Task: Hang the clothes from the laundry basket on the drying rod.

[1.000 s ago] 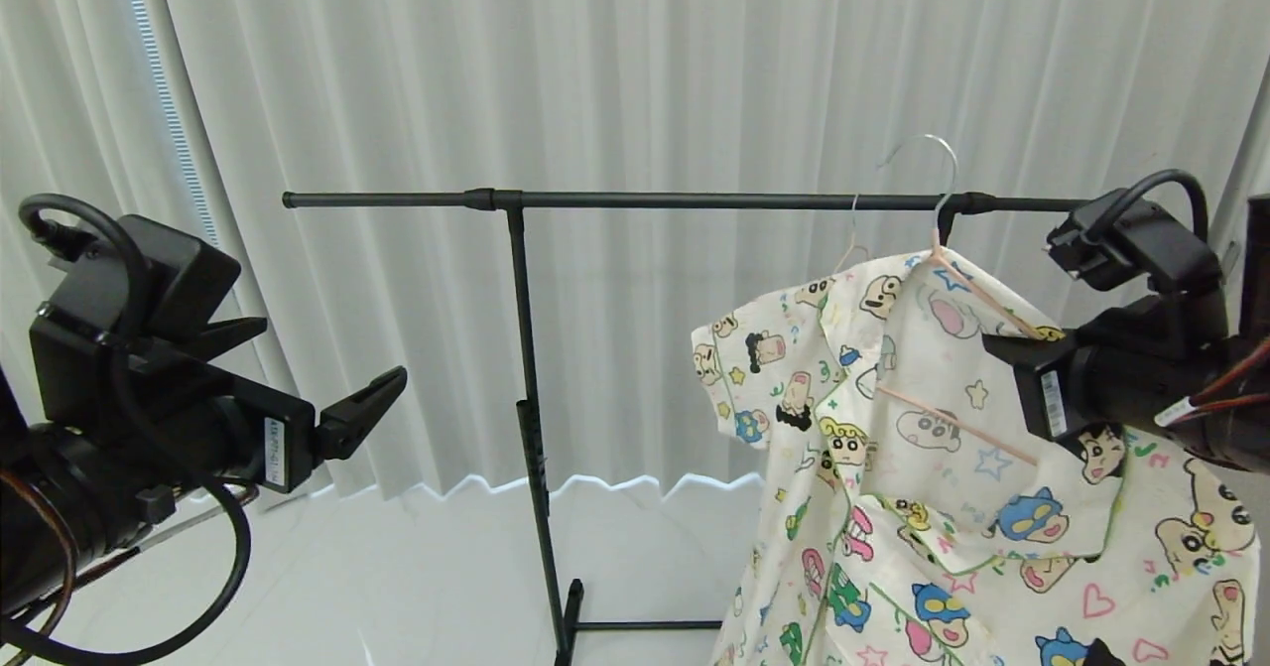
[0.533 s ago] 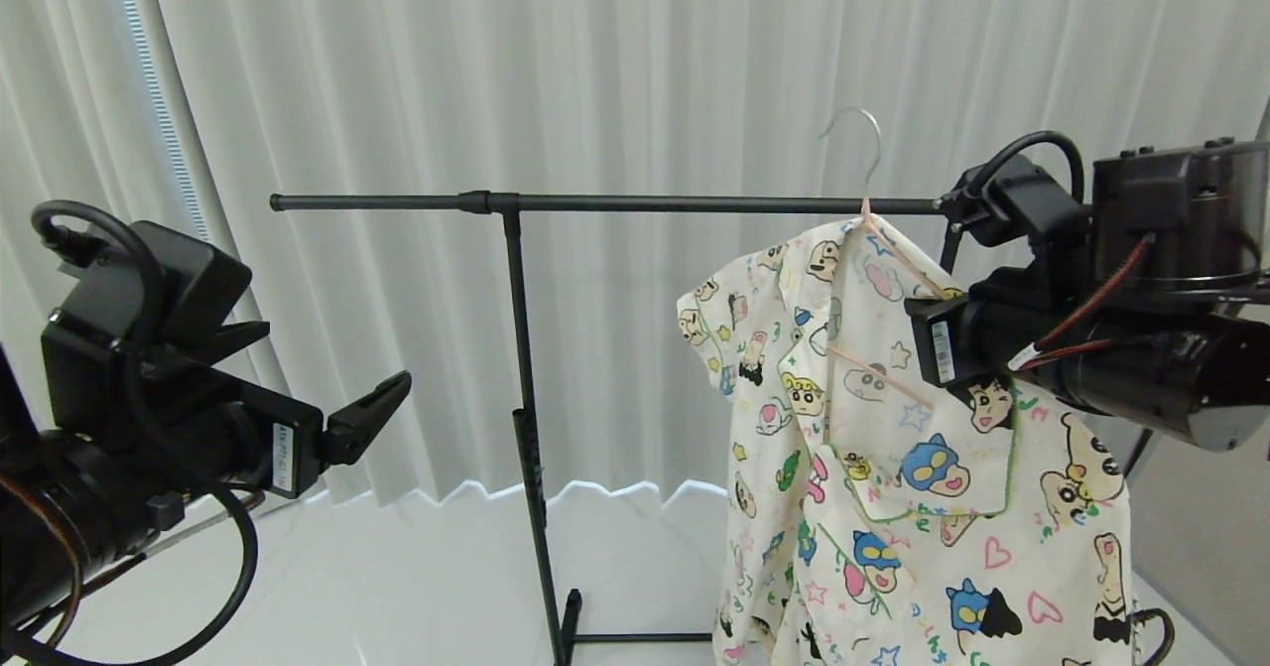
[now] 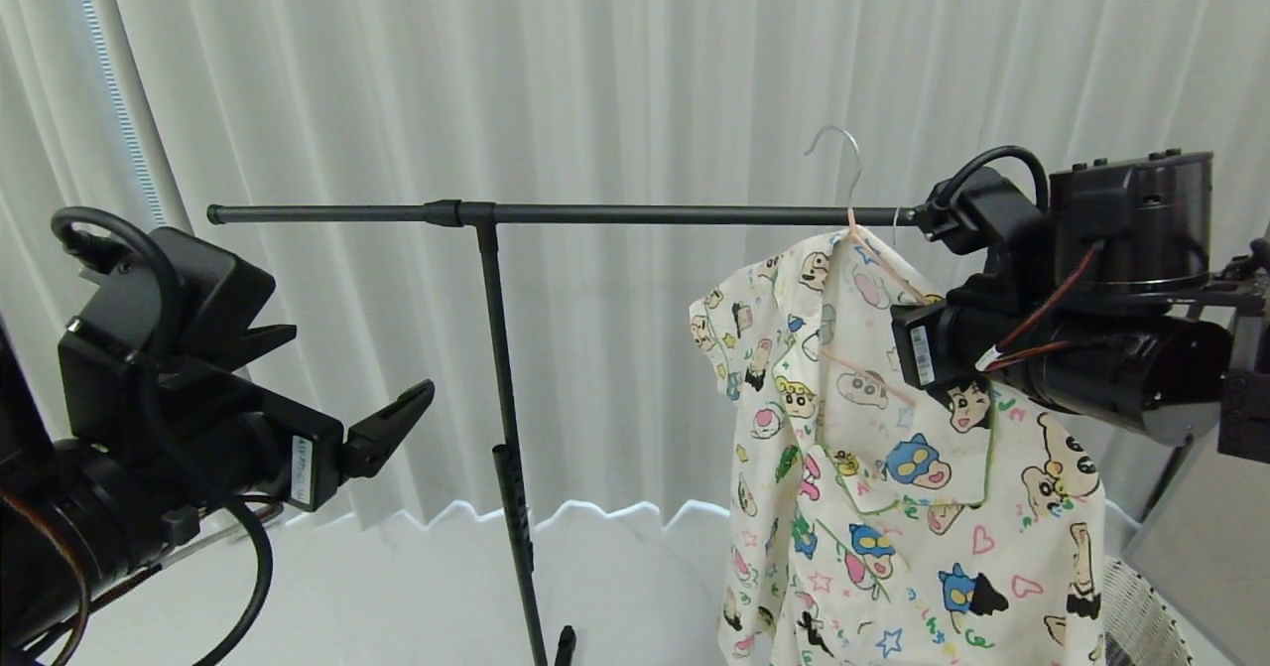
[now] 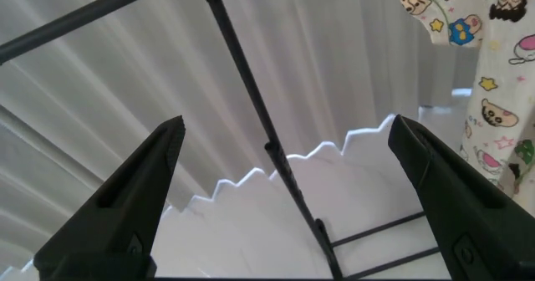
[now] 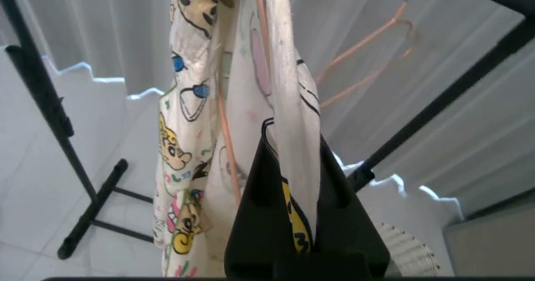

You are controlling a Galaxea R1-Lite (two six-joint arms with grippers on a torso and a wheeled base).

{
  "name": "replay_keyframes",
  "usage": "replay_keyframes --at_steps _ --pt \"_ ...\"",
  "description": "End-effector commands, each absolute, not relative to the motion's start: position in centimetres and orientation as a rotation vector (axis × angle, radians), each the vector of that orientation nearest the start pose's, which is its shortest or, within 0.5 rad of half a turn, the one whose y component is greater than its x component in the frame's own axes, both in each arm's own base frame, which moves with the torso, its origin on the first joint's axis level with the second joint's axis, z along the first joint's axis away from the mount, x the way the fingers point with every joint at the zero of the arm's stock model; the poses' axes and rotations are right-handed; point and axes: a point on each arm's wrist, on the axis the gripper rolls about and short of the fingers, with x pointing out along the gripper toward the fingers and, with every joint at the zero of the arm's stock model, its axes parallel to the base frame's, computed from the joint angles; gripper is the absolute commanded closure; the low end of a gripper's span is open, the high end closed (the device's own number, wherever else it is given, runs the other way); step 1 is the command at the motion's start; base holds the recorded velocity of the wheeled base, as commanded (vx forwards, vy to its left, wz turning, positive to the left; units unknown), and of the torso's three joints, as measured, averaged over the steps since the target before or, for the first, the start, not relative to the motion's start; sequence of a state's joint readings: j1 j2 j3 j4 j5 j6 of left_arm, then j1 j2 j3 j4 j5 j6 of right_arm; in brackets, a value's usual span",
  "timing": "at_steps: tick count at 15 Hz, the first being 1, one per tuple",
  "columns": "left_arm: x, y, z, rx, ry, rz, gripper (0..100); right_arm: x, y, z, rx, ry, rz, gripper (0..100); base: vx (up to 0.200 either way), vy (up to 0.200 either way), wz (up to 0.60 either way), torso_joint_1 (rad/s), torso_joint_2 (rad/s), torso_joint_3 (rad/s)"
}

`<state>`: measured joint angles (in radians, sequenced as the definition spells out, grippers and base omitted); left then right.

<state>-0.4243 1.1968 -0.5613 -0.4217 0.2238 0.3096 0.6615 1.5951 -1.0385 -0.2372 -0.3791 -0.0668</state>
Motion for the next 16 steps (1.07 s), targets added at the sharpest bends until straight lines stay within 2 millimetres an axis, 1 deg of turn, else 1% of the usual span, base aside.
replay_keyframes --at_steps 1,5,7,9,12,14,16 --pt "16.2 -6.8 21.5 0.375 0.169 -0.23 0 23.5 17.3 24.0 -0.227 0.27 0.291 100 0.2 0.0 0.0 0.002 0.0 0.007" --pt "16.1 -6.8 21.5 0.377 0.168 -0.233 0 23.5 17.3 23.8 -0.227 0.275 0.291 100 0.2 0.0 0.0 0.002 0.0 0.006" --pt "16.1 -6.9 21.5 0.38 0.168 -0.243 0 23.6 17.4 23.5 -0.23 0.285 0.29 100 0.0 0.0 0.0 0.0 0.0 0.0" --pt "16.0 -7.1 21.5 0.38 0.164 -0.252 0 24.1 17.6 23.0 -0.236 0.299 0.286 100 0.0 0.0 0.0 0.0 0.0 0.0" --pt "15.9 -7.0 21.6 0.378 0.161 -0.248 0 26.3 18.0 22.3 -0.226 0.316 0.254 100 0.0 0.0 0.0 0.0 0.0 0.0" --pt "15.9 -7.0 21.6 0.377 0.158 -0.247 0 28.3 18.6 21.9 -0.222 0.318 0.233 100 0.0 0.0 0.0 0.0 0.0 0.0" --pt "15.9 -7.0 21.6 0.378 0.158 -0.246 0 30.0 19.2 21.0 -0.227 0.333 0.221 100 0.0 0.0 0.0 0.0 0.0 0.0"
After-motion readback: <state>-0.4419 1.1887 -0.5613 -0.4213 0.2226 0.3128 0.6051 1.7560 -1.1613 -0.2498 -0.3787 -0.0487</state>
